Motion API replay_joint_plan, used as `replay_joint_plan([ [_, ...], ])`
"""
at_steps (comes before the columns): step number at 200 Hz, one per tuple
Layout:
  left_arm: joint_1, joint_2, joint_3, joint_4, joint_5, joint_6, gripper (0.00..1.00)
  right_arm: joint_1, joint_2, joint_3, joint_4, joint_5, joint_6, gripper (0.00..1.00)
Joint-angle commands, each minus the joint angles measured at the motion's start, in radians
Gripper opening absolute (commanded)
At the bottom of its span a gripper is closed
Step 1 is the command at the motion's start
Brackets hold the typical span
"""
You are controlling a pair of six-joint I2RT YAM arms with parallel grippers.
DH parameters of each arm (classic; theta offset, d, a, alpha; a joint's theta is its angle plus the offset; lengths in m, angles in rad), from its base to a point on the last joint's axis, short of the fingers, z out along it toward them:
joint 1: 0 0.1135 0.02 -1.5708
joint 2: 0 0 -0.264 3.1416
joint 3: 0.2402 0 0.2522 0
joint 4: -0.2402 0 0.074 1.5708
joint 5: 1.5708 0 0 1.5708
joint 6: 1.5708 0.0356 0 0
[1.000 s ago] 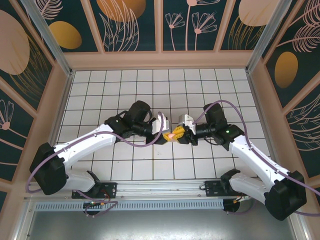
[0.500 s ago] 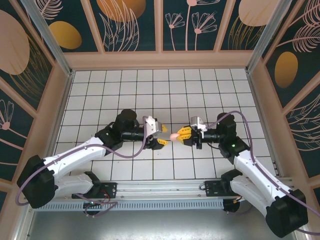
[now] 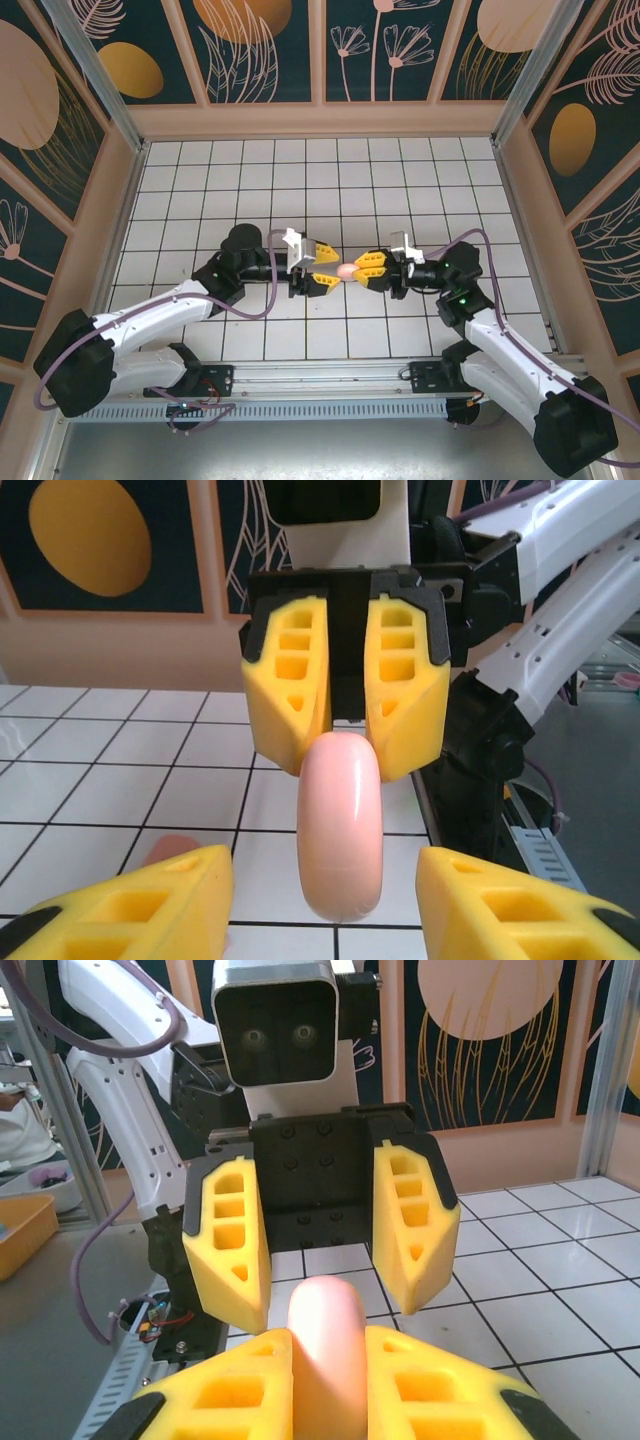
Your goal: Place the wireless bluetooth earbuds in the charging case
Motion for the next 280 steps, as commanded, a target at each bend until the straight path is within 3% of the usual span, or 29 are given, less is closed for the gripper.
replay_joint_plan([
  [1,0.003,0.026,0.041,-0.005,0.058,0.0,0.47,0.012,-0.004,0.031,0.039,-0.002,0.002,0.18],
  [120,0.003,0.066,0.079,-0.039,0.089,-0.016,0.39,0.031,0.027,0.092,-0.054,-0.002,-0.052,0.18],
  [161,0.003,0.074,0.093,-0.072,0.092,-0.002,0.24,0.033,0.023,0.1,-0.065,0.005,-0.054,0.19],
  [195,0.003,0.069,0.102,-0.092,0.091,0.007,0.21,0.033,0.026,0.11,-0.102,0.056,-0.054,0.36],
  [218,0.003,0.062,0.106,-0.096,0.089,0.012,0.21,0.032,0.041,0.115,-0.114,0.052,-0.054,0.43],
  [280,0.004,0.05,0.112,-0.097,0.068,0.016,0.22,0.033,0.074,0.138,-0.161,0.001,-0.067,0.42],
])
